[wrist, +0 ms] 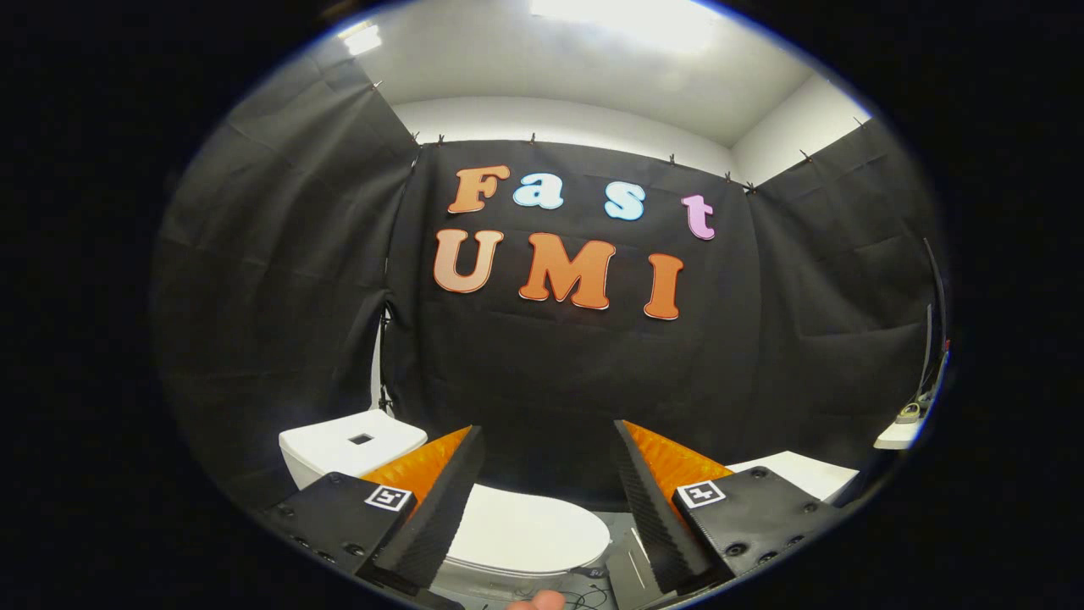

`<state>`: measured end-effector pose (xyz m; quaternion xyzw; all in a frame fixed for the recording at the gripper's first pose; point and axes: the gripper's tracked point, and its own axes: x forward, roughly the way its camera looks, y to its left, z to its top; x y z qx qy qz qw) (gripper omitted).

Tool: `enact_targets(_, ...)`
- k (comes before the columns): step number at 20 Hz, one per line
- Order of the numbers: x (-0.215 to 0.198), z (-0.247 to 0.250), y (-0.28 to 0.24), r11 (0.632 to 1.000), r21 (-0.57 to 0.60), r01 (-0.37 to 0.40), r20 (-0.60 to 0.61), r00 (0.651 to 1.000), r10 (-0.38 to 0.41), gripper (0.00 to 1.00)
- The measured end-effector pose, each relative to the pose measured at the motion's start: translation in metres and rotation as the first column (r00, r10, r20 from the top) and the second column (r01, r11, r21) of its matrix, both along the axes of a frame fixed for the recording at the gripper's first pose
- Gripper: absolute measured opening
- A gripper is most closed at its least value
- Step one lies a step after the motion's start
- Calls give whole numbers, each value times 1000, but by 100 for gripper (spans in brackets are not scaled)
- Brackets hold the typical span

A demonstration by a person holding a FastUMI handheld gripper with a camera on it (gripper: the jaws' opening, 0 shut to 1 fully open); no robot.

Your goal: Open the toilet lid.

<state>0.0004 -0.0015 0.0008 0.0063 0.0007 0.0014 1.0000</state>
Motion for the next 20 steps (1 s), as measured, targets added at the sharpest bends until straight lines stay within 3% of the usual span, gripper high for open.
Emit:
enact_targets(16, 2, -2, 4, 1000, 14, -19, 15, 1000, 19, 98)
enact_targets(20, 11, 3, 1, 999, -35, -20, 44, 999, 22, 98)
